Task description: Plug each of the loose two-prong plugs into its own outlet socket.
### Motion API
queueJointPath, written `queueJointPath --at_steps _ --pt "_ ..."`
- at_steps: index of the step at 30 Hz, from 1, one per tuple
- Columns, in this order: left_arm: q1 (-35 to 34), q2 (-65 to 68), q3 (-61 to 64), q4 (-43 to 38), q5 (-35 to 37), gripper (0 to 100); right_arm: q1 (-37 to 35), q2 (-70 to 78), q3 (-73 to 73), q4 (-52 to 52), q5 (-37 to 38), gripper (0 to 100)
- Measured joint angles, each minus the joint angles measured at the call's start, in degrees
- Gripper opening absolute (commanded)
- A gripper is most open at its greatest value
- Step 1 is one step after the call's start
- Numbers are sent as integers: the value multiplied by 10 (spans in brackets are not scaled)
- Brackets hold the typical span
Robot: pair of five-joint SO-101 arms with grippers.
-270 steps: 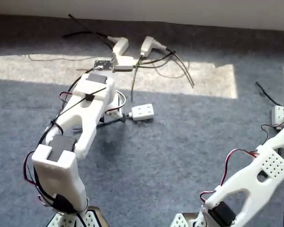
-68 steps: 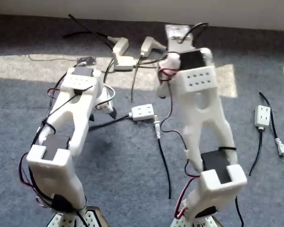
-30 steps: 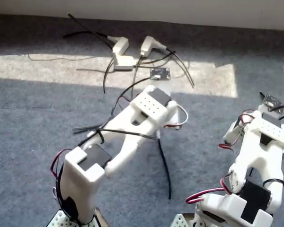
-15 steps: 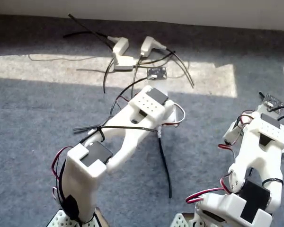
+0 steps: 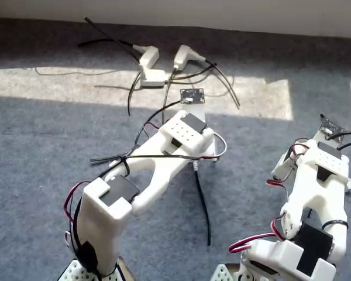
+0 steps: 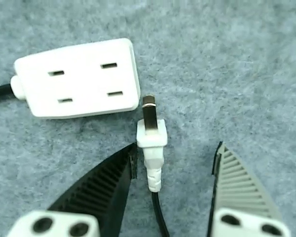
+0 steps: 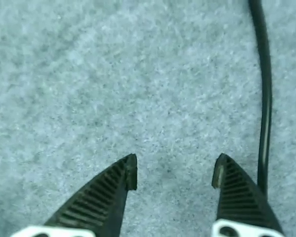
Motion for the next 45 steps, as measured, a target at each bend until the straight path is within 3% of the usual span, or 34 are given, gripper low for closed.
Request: queueJointPath --at_steps 17,25,32,45 --pt "0 0 0 -5 0 255 -2 0 2 0 0 249" --pt "0 0 32 -51 0 253 -2 0 4 0 0 249" --pt "0 0 35 -54 0 50 -2 0 11 0 0 249" --pt "0 0 35 -57 3 49 -2 0 11 0 0 249"
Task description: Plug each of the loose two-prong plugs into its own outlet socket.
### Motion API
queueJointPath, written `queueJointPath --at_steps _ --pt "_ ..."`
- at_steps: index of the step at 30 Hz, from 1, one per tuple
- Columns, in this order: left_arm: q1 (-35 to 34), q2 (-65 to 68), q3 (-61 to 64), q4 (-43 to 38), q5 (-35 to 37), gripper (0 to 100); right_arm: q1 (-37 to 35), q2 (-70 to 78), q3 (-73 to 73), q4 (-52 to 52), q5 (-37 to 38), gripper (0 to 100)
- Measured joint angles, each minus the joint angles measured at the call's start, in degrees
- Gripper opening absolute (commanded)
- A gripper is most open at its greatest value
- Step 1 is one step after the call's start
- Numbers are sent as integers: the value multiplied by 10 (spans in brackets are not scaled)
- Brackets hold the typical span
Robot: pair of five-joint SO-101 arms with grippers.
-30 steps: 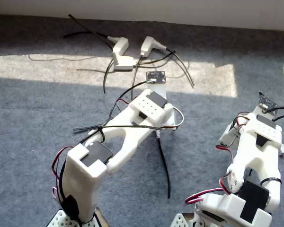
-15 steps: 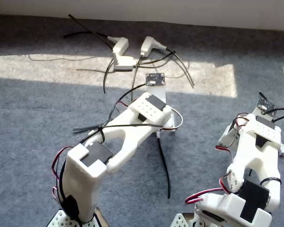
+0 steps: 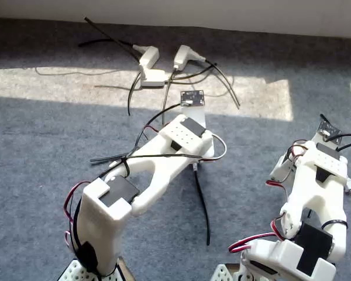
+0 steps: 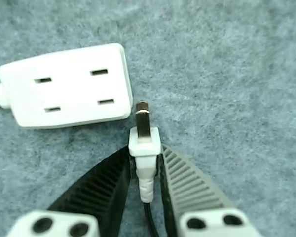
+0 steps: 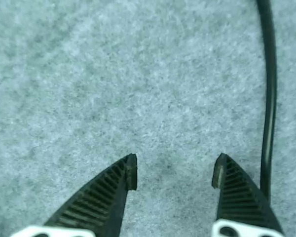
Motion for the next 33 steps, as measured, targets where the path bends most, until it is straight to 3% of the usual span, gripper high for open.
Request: queueJointPath --at_steps 7,17,24,28,33 --pt "0 0 2 0 -10 2 0 0 0 -14 0 249" --pt "-16 -14 -18 0 -266 6 -8 -1 81 -130 -1 249" --pt "-16 -138 -8 1 -374 5 -10 -9 116 -188 -2 249" --pt "-11 -250 72 -4 -410 5 -10 -9 124 -206 -2 249" --pt "14 -432 273 -137 -451 5 -16 -9 124 -206 -2 249"
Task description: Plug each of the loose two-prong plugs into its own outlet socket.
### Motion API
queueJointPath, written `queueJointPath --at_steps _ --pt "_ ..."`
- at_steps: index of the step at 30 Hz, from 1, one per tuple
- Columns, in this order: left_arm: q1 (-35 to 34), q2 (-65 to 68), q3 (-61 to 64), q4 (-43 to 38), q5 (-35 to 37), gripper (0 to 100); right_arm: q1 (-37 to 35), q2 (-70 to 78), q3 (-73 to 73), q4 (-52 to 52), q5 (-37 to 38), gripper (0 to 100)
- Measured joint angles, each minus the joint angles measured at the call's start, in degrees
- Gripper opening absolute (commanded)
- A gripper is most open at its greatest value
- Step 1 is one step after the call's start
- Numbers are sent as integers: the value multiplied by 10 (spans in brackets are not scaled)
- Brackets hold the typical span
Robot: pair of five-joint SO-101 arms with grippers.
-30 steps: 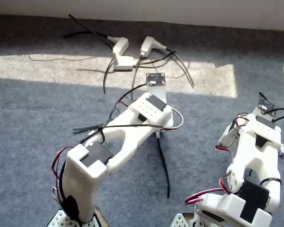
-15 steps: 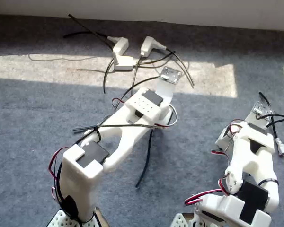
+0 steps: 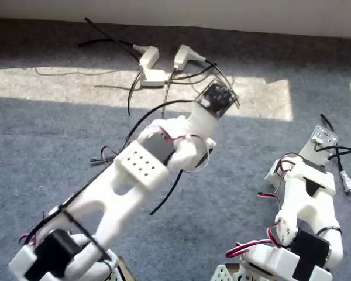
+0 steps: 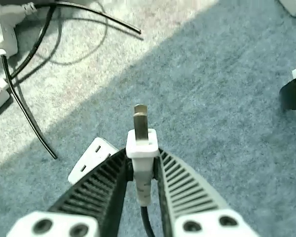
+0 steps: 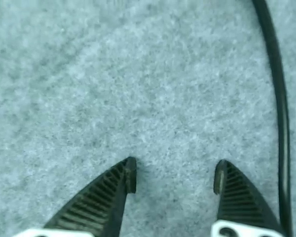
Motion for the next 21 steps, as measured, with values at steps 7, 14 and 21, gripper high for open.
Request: queueJointPath --at_steps 7,14,21 --pt "2 -266 367 -360 -5 6 -32 0 0 -4 0 249" --pt "2 -317 538 -632 -5 6 -137 -20 -35 18 0 248" --pt "5 -207 515 -702 -5 6 -202 -104 -119 124 0 140"
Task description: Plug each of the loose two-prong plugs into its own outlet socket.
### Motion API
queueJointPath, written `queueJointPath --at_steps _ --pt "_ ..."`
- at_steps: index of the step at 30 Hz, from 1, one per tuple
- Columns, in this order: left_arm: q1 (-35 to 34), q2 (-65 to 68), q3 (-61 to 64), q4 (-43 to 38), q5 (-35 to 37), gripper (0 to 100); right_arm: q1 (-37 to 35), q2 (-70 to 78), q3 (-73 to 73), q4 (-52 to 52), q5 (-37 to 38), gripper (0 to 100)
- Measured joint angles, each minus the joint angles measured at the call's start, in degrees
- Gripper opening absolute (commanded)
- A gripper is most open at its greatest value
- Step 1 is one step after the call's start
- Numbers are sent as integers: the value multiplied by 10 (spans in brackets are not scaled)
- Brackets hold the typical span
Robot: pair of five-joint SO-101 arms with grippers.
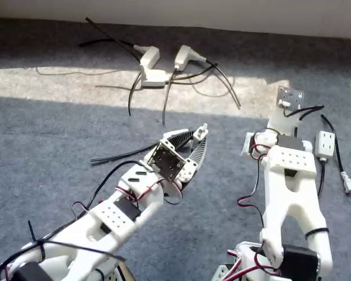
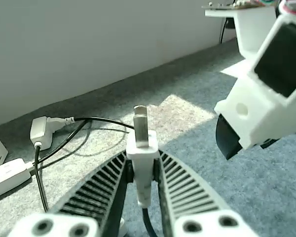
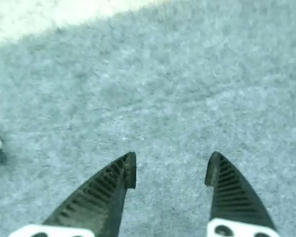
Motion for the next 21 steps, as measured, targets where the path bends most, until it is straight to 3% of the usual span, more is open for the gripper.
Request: queueJointPath --at_steps 7,13,21 --pt "20 144 -30 -98 -1 6 -13 -128 -14 50 0 2" --pt "94 213 -30 -175 -1 6 -13 -239 -11 79 4 7" --pt "98 273 -69 -185 -1 6 -57 -411 11 145 57 7"
